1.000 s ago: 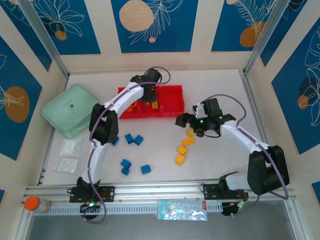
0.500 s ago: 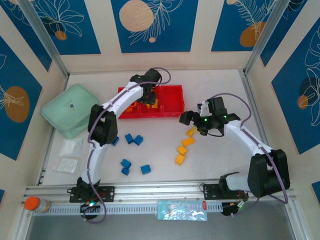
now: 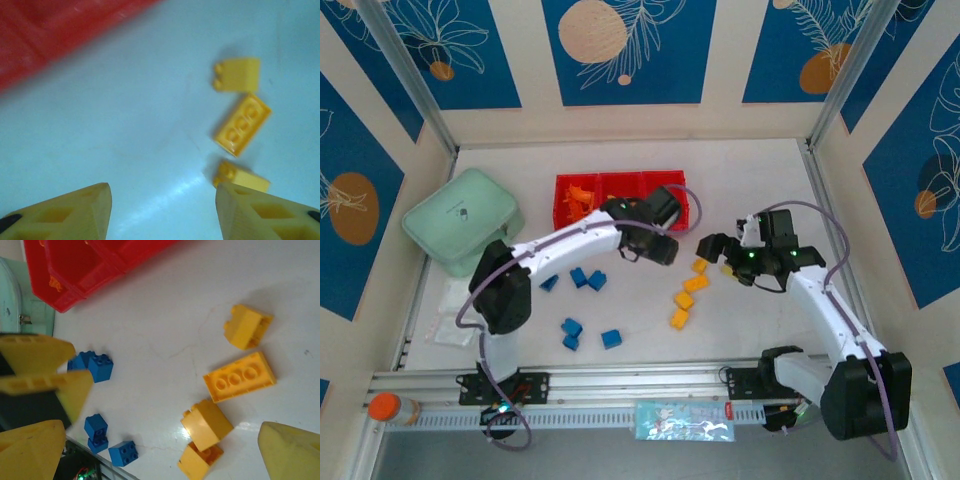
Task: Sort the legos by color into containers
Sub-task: Pick up the lego from the center of the table.
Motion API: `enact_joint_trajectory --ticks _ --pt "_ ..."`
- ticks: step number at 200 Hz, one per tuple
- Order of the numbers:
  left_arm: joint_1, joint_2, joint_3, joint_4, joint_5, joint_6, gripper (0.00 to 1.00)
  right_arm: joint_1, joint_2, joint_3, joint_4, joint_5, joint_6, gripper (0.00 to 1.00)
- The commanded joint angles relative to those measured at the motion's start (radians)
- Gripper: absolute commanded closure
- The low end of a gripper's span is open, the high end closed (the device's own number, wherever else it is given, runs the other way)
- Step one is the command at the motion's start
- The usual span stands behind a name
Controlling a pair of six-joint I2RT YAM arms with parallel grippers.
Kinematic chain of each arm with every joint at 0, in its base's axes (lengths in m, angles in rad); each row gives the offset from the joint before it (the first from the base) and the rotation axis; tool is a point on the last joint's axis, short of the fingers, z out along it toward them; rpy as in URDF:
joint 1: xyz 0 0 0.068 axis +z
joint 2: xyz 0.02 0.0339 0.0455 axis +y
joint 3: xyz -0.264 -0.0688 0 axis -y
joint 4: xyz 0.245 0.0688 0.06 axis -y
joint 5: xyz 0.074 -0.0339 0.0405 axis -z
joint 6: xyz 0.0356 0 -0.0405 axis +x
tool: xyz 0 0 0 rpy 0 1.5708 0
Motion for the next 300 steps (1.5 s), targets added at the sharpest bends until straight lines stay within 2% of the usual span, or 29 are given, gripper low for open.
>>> enact_joint_trajectory --ticks 1,52,116,168,229,300 --pt "-0.042 -0.018 -0.056 0.085 0.06 0.017 0.41 -0.029 -0.041 -0.038 -0.068 0.008 -0.009 0.01" --pt "-0.089 0.08 -0.045 0.224 0.117 0.104 0.36 -0.114 -0.095 -0.074 -0.074 0.044 0.018 0.01" --pt "-0.095 0.232 0.066 0.224 0.15 0.15 0.34 -0.225 -0.095 -0.095 -0.045 0.053 0.035 0.01" --pt "-0.11 0.337 0.155 0.182 0.123 0.191 0.33 -0.287 -0.068 -0.109 0.001 -0.01 0.023 0.01" --pt "-0.137 0.425 0.219 0.139 0.047 0.225 0.32 -0.31 -0.031 -0.117 0.032 -0.033 0.018 0.01" --pt "-0.137 0.441 0.222 0.109 -0.031 0.242 0.48 -0.315 -0.021 -0.124 0.053 -0.055 0.018 0.01"
